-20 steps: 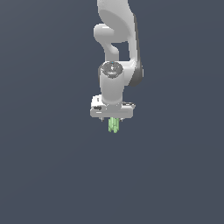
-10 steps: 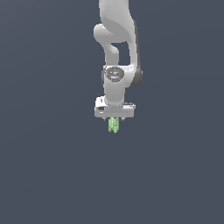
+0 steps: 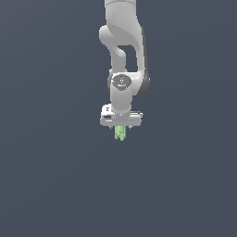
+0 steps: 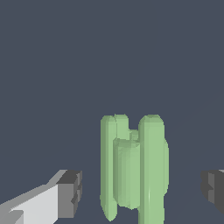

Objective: Pick up the object and move it to a goal position.

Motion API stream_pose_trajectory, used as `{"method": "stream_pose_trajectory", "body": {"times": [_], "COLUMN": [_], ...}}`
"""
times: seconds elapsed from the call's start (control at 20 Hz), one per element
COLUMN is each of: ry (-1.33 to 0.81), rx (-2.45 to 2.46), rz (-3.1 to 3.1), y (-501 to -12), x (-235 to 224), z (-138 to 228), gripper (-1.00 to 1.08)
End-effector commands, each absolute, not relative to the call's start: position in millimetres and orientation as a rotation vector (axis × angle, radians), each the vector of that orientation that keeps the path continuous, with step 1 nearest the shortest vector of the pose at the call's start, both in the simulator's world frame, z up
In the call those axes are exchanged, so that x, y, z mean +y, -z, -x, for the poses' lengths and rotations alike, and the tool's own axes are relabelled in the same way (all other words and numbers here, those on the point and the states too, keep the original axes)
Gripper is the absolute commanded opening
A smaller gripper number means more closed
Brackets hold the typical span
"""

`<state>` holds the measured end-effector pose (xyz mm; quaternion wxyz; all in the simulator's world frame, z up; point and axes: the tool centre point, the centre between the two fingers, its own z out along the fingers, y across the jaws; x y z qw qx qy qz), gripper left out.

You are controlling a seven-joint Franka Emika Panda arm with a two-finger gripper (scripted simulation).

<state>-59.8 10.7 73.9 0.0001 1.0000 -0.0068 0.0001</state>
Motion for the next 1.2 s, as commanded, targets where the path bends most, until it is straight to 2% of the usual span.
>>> {"method": "stream_pose_trajectory", "body": {"times": [0.0,0.45,0.5,1.15], "ry": [0.001,0.000,0.000,-0.002], "rx": [-0.021,-0.022,-0.022,-0.023], "rz": [-3.141,-3.141,-3.141,-3.141], "y": [-61.5,-37.5,-37.5,-40.5], "x": [10.8,10.9,10.9,10.3], "z": [60.9,60.7,60.7,60.7], "gripper": [1.00,1.00,-1.00,-1.00]}}
